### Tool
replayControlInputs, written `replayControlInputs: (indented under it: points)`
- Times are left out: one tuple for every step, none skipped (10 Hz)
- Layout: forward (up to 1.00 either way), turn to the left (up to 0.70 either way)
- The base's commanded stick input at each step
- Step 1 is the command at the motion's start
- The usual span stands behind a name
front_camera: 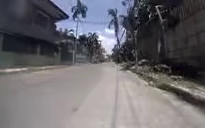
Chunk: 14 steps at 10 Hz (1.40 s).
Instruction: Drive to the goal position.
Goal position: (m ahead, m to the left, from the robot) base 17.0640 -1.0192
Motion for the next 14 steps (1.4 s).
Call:
replayControlInputs:
  points:
    - [0.85,0.00]
    - [0.85,0.00]
    - [0.85,0.00]
    - [0.85,0.00]
    - [0.85,0.00]
    - [0.85,0.00]
    - [0.85,0.00]
    - [0.85,0.00]
    - [0.85,0.00]
    - [0.85,0.00]
    - [0.85,0.00]
    - [0.85,0.00]
    - [0.85,0.00]
    - [0.85,0.00]
